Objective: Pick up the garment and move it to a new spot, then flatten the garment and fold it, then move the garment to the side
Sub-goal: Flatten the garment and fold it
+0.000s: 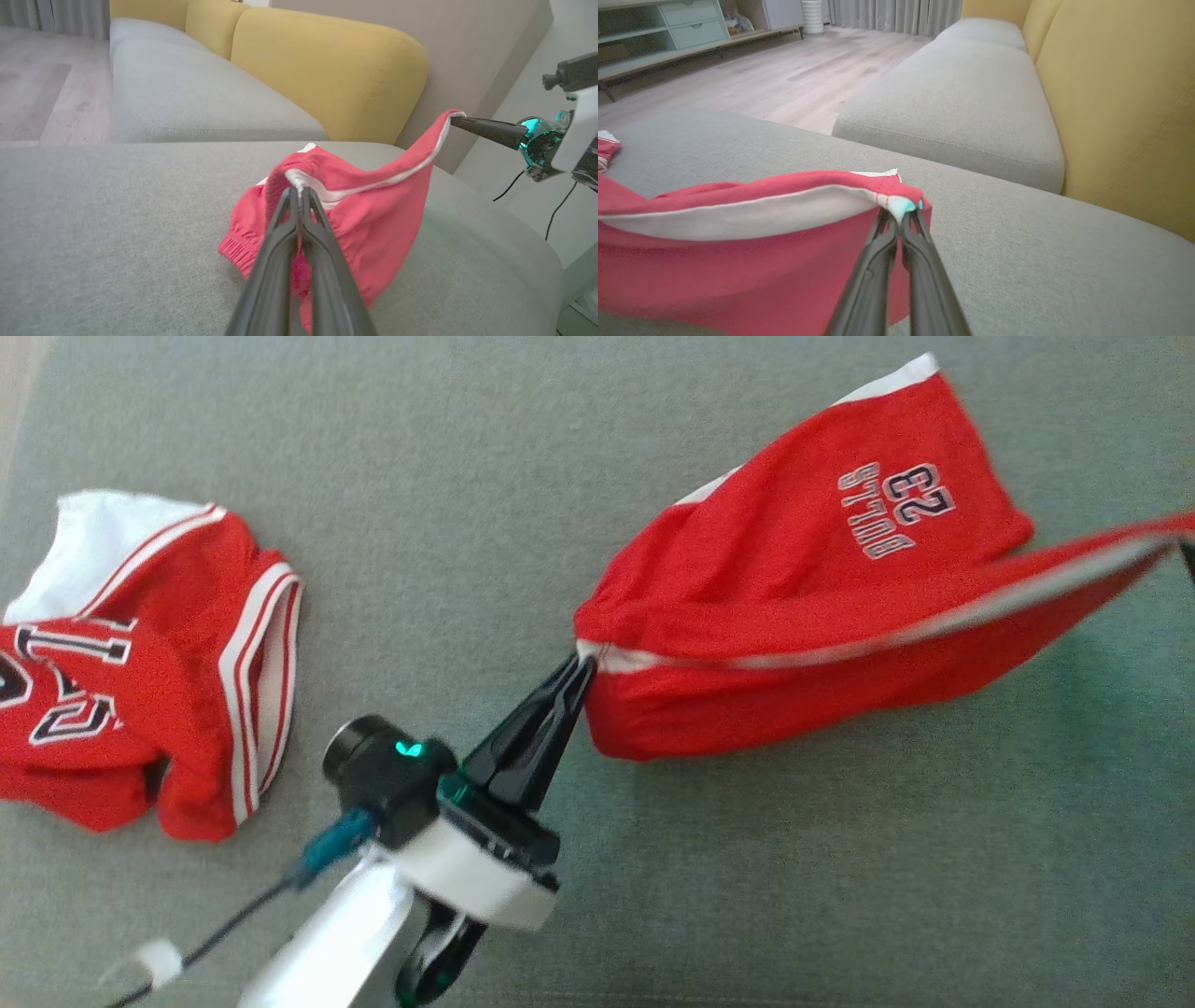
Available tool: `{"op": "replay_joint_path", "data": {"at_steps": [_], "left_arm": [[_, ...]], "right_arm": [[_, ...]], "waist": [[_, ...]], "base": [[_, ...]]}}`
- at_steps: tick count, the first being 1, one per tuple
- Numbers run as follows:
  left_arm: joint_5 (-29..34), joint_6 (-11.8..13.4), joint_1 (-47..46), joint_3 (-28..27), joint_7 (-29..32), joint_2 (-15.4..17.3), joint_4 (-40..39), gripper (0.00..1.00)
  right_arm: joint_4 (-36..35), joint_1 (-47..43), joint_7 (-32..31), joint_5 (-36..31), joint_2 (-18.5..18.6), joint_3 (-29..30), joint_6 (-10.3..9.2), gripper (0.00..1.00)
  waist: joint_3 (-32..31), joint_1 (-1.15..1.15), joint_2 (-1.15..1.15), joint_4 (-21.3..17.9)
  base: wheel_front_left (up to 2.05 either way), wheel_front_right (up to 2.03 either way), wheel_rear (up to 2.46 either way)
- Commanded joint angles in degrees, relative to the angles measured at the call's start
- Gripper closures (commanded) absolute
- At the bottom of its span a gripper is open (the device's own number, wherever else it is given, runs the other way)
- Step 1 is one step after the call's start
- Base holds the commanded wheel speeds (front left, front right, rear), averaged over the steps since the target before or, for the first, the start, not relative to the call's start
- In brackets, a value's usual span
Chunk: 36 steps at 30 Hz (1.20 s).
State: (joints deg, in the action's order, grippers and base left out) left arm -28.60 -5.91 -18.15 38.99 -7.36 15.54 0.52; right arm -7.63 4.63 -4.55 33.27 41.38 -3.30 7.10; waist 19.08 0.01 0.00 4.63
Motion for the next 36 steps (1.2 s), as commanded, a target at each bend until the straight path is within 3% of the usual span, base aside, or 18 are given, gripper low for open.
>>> {"op": "replay_joint_path", "data": {"at_steps": [1, 8, 16, 17, 18, 19, 20, 25, 31, 35, 36], "left_arm": [[-0.7, -0.3, -2.1, -1.9, 0.2, 0.1, -0.9, 1.00], [-7.4, -1.1, -7.7, -1.8, 2.5, -3.7, 4.8, 1.00], [-8.7, -1.5, -14.4, -0.3, 0.7, -4.5, 11.3, 1.00], [-8.6, -1.5, -14.8, 0.1, 0.2, -4.5, 12.1, 0.96], [-9.0, -1.5, -14.9, 0.7, -0.1, -4.6, 12.7, 0.64], [-9.4, -1.5, -15.0, 1.1, -0.5, -4.8, 13.2, 0.07], [-9.6, -1.5, -15.1, 1.3, -1.2, -4.8, 13.6, 0.00], [-9.0, -0.9, -14.0, 1.7, -4.9, -4.5, 14.4, 0.00], [-5.5, 2.9, -9.1, -0.9, -7.5, -6.1, 11.3, 0.00], [2.7, 6.9, -5.7, -5.1, -7.6, -8.1, 4.9, 0.00], [4.4, 7.6, -4.5, -6.3, -7.6, -8.8, 3.2, 0.00]], "right_arm": [[-0.2, 2.0, -0.7, 1.1, 3.0, -1.3, 0.39, 1.00], [11.0, 20.6, -3.9, 4.5, 6.4, -11.8, 0.39, 1.00], [22.1, 36.3, -3.2, 6.6, 5.5, -23.4, 0.39, 1.00], [23.8, 37.4, -2.4, 7.1, 4.9, -24.2, 0.39, 0.63], [25.4, 38.1, -1.8, 7.4, 4.4, -25.1, 0.39, 0.01], [26.8, 38.6, -1.1, 7.8, 4.1, -26.0, 0.39, 0.00], [28.1, 38.9, -0.3, 8.1, 3.8, -26.8, 0.39, 0.00], [34.6, 37.3, 2.6, 12.3, 2.5, -29.1, 0.39, 0.00], [41.7, 35.2, 2.8, 16.1, 1.8, -31.5, 0.39, 0.00], [44.7, 34.7, 1.2, 18.1, 1.3, -34.3, 0.39, 0.00], [45.2, 34.7, 1.1, 18.5, 1.2, -35.0, 0.39, 0.32]], "waist": [[1.9, -0.01, 0.00, 1.7], [5.7, -0.01, 0.00, 4.9], [9.0, -0.01, 0.00, 6.5], [9.1, -0.01, 0.00, 6.5], [9.2, -0.01, 0.00, 6.6], [9.2, -0.01, 0.00, 6.6], [9.2, -0.01, 0.00, 6.6], [7.7, -0.01, 0.00, 6.4], [6.4, -0.01, 0.00, 7.8], [5.8, -0.01, 0.00, 9.6], [5.5, -0.01, 0.00, 9.9]], "base": [[0.00, 0.00, 0.00], [0.00, 0.00, 0.00], [0.00, 0.00, 0.00], [0.00, 0.00, 0.00], [0.00, 0.00, 0.00], [0.00, 0.00, 0.00], [0.00, 0.00, 0.00], [0.00, 0.00, 0.00], [0.00, 0.00, 0.00], [0.00, 0.00, 0.00], [0.00, 0.00, 0.00]]}}
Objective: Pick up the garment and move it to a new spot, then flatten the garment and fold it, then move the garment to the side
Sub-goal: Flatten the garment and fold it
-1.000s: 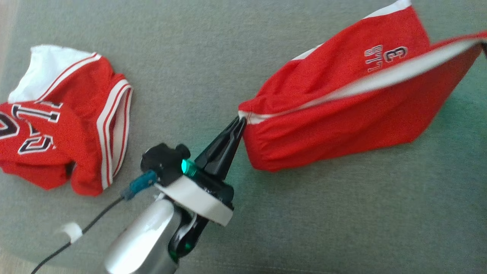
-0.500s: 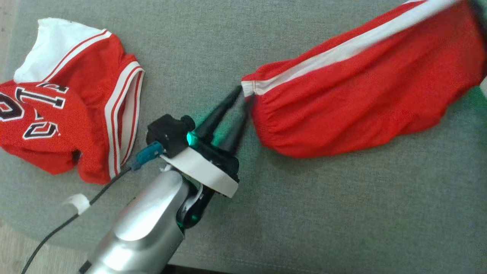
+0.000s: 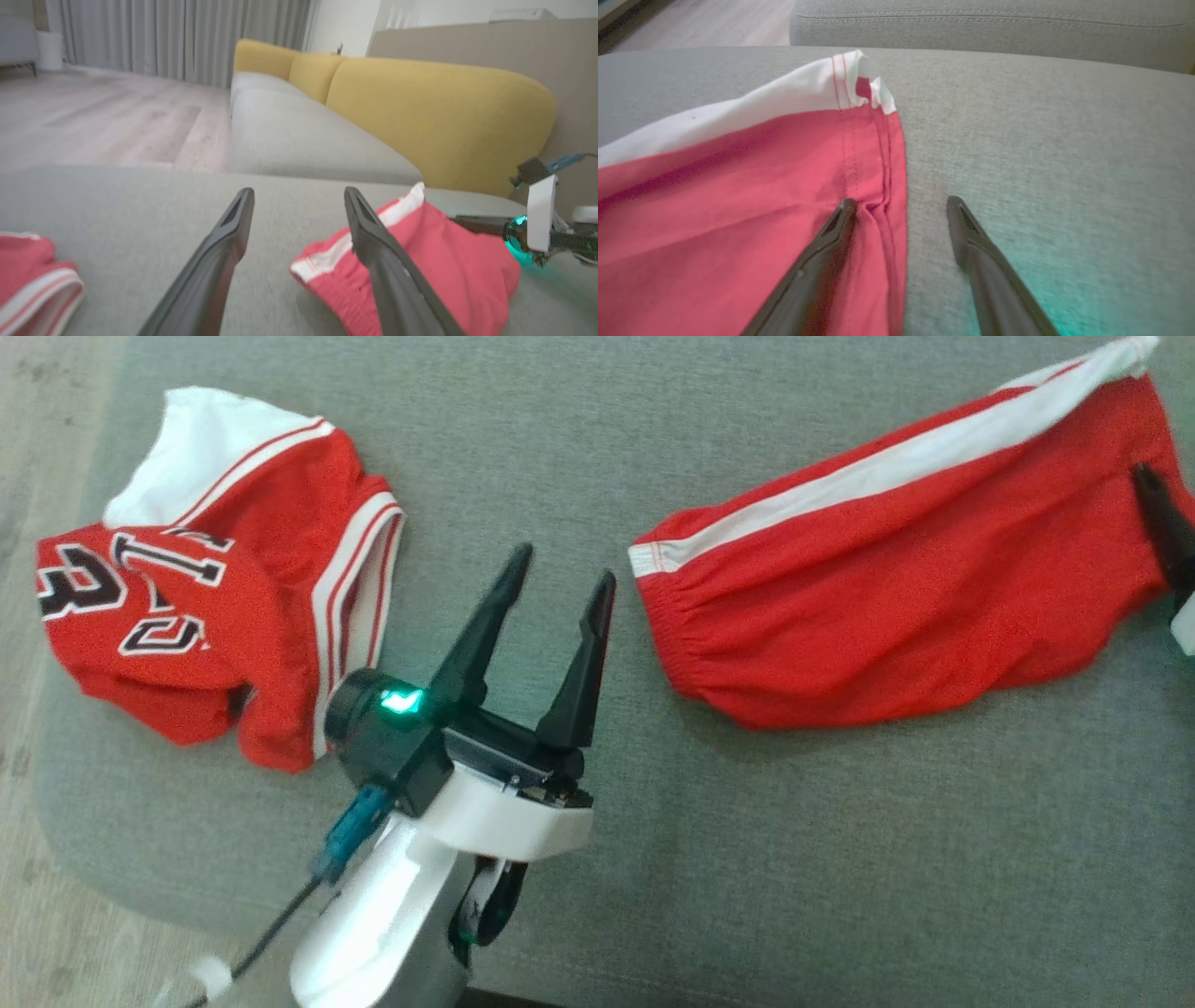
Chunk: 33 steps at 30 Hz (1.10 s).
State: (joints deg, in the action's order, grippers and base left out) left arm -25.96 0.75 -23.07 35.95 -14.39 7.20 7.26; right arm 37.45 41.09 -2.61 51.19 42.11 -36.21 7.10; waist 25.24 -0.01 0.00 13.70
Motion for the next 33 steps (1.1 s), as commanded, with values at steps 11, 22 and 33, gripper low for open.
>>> {"op": "replay_joint_path", "data": {"at_steps": [11, 22, 33], "left_arm": [[11.5, 2.3, 9.5, -9.1, -0.6, -3.5, -10.3, 0.00], [13.0, 0.4, 12.7, -11.8, -0.6, -4.2, -10.8, 0.00], [10.0, -1.3, 13.6, -11.6, -0.6, -4.3, -10.5, 0.00]], "right_arm": [[3.6, -2.9, 5.0, 5.0, 0.8, -6.7, 0.39, 1.00], [5.2, -14.4, 13.2, 12.3, 8.6, -6.1, 0.39, 1.00], [-8.2, -8.0, 16.2, 6.1, 7.1, -5.2, 0.39, 1.00]], "waist": [[-8.0, 0.01, 0.00, -3.0], [-12.2, 0.01, 0.00, -10.4], [-14.1, 0.01, 0.00, -12.5]], "base": [[0.00, 0.00, 0.00], [0.00, 0.00, 0.00], [0.00, 0.00, 0.00]]}}
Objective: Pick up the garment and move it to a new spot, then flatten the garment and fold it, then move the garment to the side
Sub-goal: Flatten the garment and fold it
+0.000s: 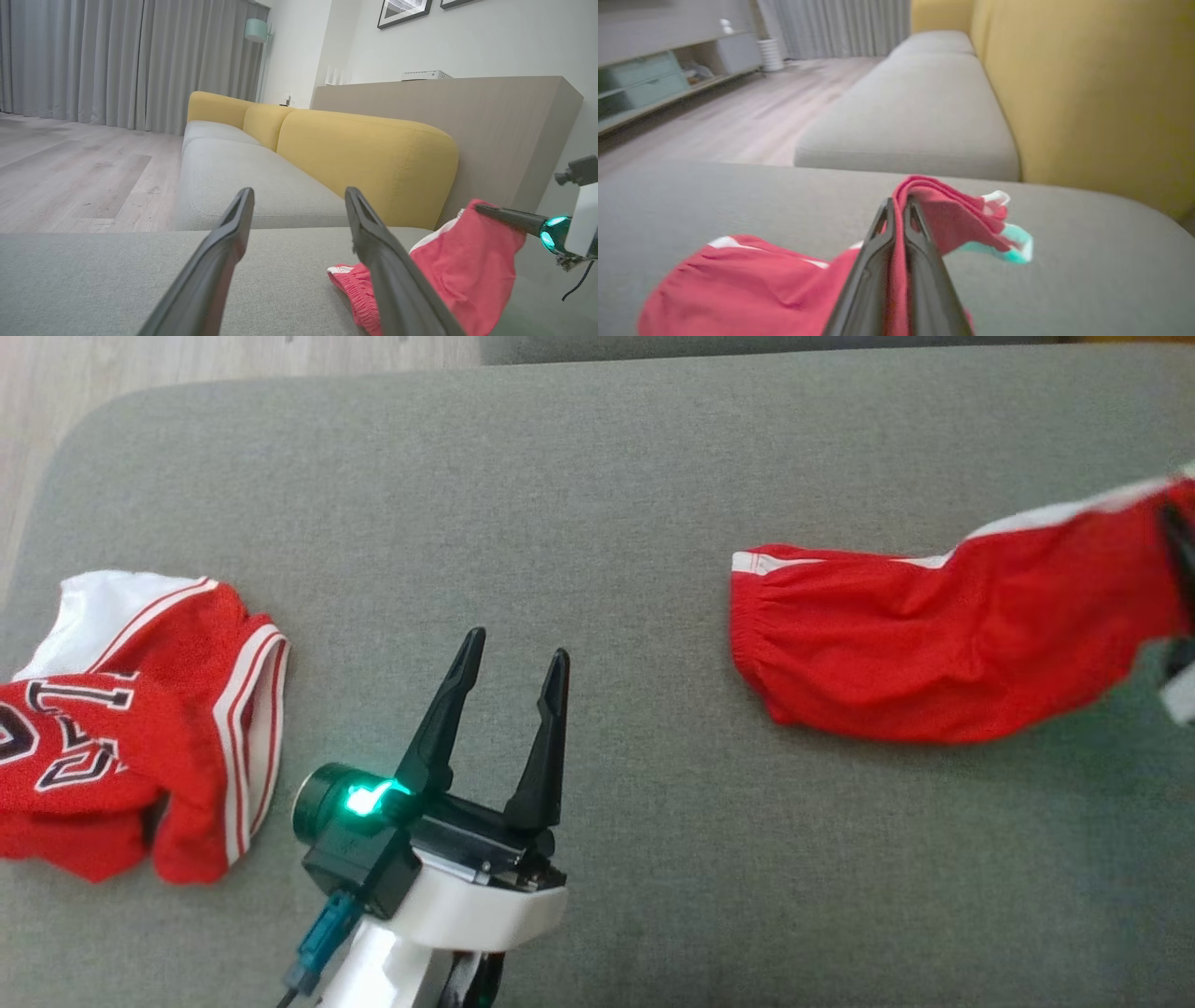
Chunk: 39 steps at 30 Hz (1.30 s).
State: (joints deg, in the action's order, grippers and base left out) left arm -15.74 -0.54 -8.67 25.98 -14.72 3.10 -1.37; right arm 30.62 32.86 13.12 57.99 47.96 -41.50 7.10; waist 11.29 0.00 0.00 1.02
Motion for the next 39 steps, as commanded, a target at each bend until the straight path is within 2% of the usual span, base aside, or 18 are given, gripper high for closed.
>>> {"op": "replay_joint_path", "data": {"at_steps": [1, 6, 10, 12, 13, 15, 19, 24, 28, 33, 36, 39], "left_arm": [[-0.4, 0.0, -0.9, -1.4, -0.3, -0.2, -1.8, 0.00], [-2.3, 0.0, -0.9, -1.1, -0.3, -0.2, -2.2, 0.00], [-3.4, -0.2, -0.9, -1.2, -0.3, -0.2, -2.2, 0.00], [-3.9, -0.1, -1.1, -1.2, -0.3, -0.2, -2.3, 0.00], [-4.3, 0.0, -1.1, -1.0, -0.3, -0.2, -2.4, 0.00], [-4.5, 0.2, -0.9, -0.9, -0.3, -0.2, -2.2, 0.00], [-4.1, 0.6, 0.2, -1.6, -0.3, -0.2, -1.7, 0.00], [-2.2, 2.2, 3.8, -4.3, -0.3, -0.2, 0.3, 0.00], [1.3, 3.6, 6.9, -7.8, -0.3, -0.2, 2.6, 0.00], [1.6, 5.5, 10.2, -11.6, -0.3, -0.2, 4.6, 0.00], [2.6, 5.6, 11.1, -12.5, -0.3, -0.2, 6.5, 0.00], [3.9, 5.5, 11.6, -13.1, -0.3, -0.2, 7.9, 0.00]], "right_arm": [[-3.0, 0.9, 0.2, -1.9, 0.7, -0.1, 0.39, 1.00], [-11.3, 2.3, -2.6, -7.1, -3.6, -2.0, 0.39, 1.00], [-14.0, 1.5, -5.3, -10.0, -10.4, -4.5, 0.39, 1.00], [-12.7, 0.4, -5.7, -11.0, -14.8, -5.1, 0.39, 0.00], [-10.8, -0.7, -5.2, -12.7, -18.2, -5.4, 0.39, 0.00], [-9.3, -2.1, -4.3, -13.7, -20.3, -5.3, 0.39, 0.00], [-6.9, -4.1, -1.3, -16.6, -20.7, -2.6, 0.39, 0.00], [-3.4, -10.5, 1.7, -24.1, -21.1, 7.6, 0.39, 0.00], [-8.1, -19.1, 1.8, -32.5, -25.4, 21.7, 0.39, 0.00], [-17.4, -29.6, 1.9, -39.4, -32.3, 32.7, 0.39, 0.00], [-20.8, -33.7, 1.9, -40.7, -35.5, 35.8, 0.39, 0.00], [-21.9, -36.0, 1.9, -41.8, -37.0, 36.0, 0.39, 0.00]], "waist": [[-0.3, 0.00, 0.00, 0.4], [-0.5, 0.00, 0.00, 1.9], [-0.4, 0.00, 0.00, 3.1], [-0.5, 0.00, 0.00, 3.7], [-0.9, 0.00, 0.00, 4.4], [-1.5, 0.00, 0.00, 4.7], [-3.3, 0.00, 0.00, 4.4], [-7.7, 0.00, 0.00, 3.0], [-11.1, 0.00, 0.00, 1.9], [-12.8, 0.00, 0.00, 1.4], [-13.3, 0.00, 0.00, 1.6], [-13.6, 0.00, 0.00, 1.7]], "base": [[0.00, 0.00, 0.00], [0.00, 0.00, 0.00], [0.00, 0.00, 0.00], [0.00, 0.00, 0.00], [0.00, 0.00, 0.00], [0.00, 0.00, 0.00], [0.00, 0.00, 0.00], [0.00, 0.00, 0.00], [0.00, 0.00, 0.00], [0.00, 0.00, 0.00], [0.00, 0.00, 0.00], [0.00, 0.00, 0.00]]}}
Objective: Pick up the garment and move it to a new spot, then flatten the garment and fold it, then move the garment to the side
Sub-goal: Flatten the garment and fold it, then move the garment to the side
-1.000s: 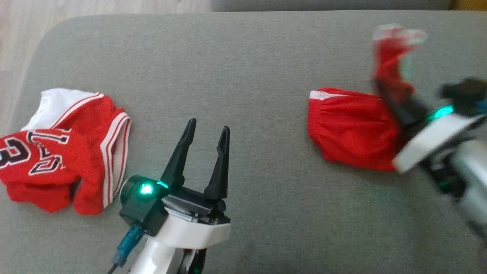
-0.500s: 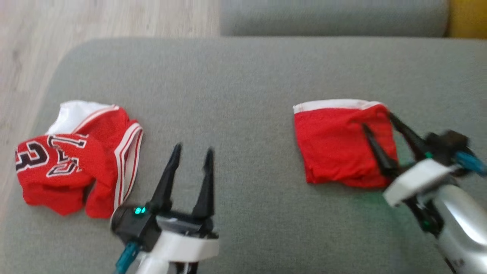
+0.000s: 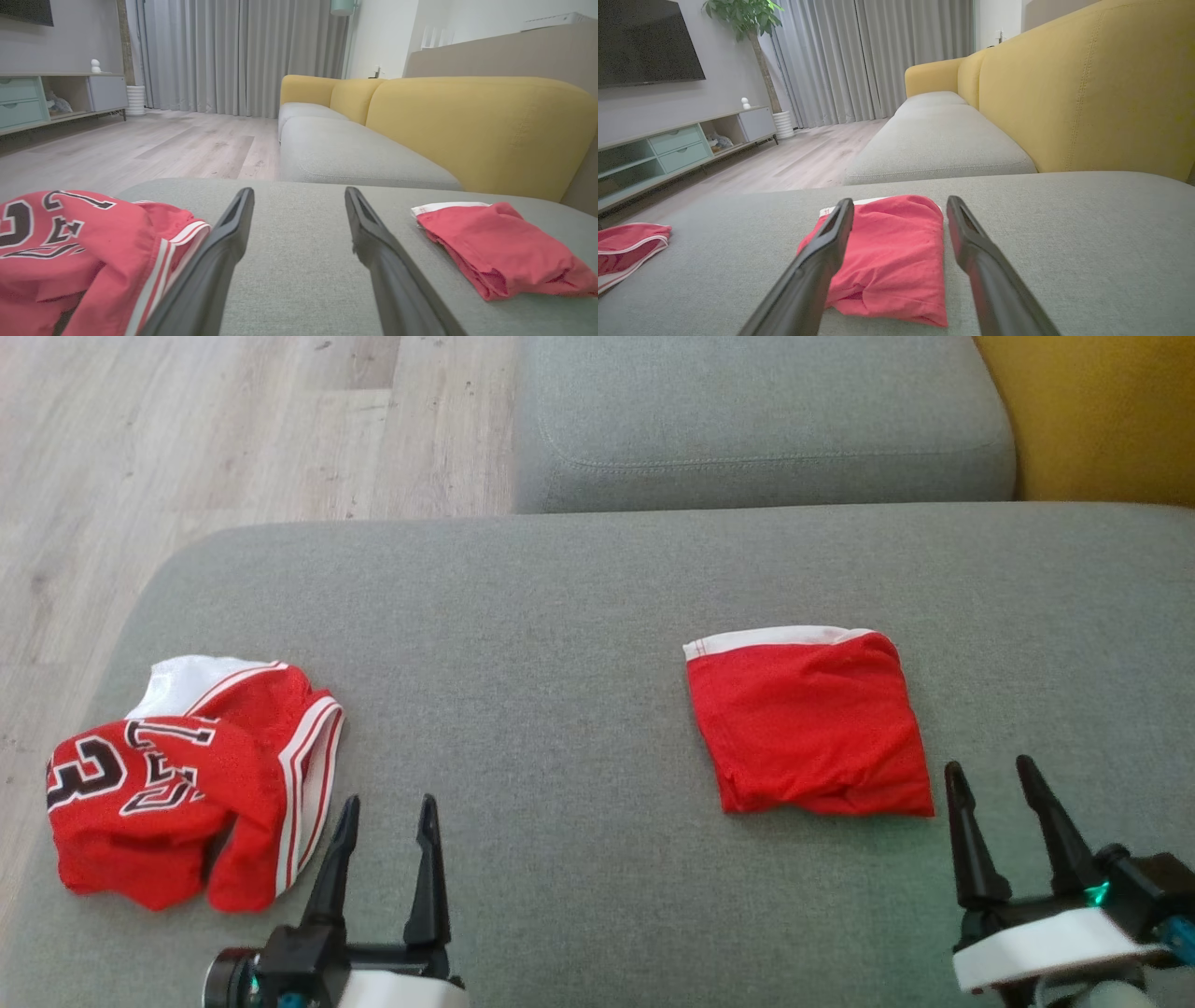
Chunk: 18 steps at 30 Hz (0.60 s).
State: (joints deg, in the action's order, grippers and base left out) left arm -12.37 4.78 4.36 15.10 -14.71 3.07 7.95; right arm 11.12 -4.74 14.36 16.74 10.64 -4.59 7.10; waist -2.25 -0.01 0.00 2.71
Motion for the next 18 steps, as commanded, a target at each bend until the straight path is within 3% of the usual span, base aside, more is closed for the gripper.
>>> {"op": "replay_joint_path", "data": {"at_steps": [1, 18], "left_arm": [[1.1, 0.1, -1.3, -2.3, -0.3, -0.2, -1.1, 0.00], [2.8, -1.1, -0.8, -4.2, -0.3, -0.2, 0.9, 0.00]], "right_arm": [[-2.5, 1.2, 0.6, -0.7, -0.2, -0.8, 0.39, 0.00], [-1.3, 0.0, 0.6, -2.2, -2.3, -0.8, 0.39, 0.00]], "waist": [[-0.1, 0.01, 0.00, 0.0], [-0.9, 0.01, 0.00, -0.2]], "base": [[0.00, 0.00, 0.00], [0.00, 0.00, 0.00]]}}
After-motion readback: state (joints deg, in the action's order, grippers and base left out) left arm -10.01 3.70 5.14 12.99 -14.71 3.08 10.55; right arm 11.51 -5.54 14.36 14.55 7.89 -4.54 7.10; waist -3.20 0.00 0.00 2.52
